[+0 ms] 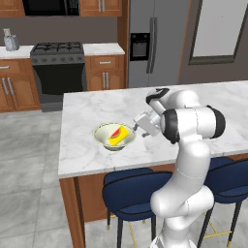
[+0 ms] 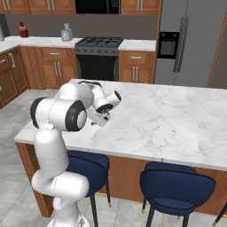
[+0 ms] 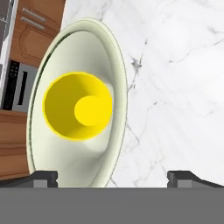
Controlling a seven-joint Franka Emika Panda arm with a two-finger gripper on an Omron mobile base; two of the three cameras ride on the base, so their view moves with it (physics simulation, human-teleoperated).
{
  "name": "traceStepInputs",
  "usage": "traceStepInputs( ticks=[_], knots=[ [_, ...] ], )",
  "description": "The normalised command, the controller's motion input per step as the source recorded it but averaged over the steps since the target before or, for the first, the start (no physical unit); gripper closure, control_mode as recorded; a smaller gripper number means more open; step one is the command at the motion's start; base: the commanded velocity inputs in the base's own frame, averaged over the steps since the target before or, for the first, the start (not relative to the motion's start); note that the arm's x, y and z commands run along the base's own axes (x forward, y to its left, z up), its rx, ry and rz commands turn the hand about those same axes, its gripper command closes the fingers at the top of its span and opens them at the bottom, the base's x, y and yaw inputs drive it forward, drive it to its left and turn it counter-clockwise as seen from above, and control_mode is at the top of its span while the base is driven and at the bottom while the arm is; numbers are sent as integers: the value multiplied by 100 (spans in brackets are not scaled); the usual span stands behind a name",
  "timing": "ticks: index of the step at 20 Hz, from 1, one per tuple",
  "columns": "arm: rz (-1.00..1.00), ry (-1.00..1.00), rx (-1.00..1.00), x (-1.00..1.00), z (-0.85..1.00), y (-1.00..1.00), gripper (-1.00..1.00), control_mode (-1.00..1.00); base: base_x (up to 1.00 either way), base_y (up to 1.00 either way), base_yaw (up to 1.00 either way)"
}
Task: Place the cup inside the bowl on the dining table and move the bowl to any counter.
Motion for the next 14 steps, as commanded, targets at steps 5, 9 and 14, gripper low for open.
traceStepInputs(
  ticks=[5, 9, 14],
  knots=[
    [0, 1, 3, 4, -16, 9, -100, -100, 0, 0, 0],
    [0, 0, 4, 3, -12, 18, -100, -100, 0, 0, 0],
    [0, 0, 3, 5, -4, 16, -100, -100, 0, 0, 0]
  ],
)
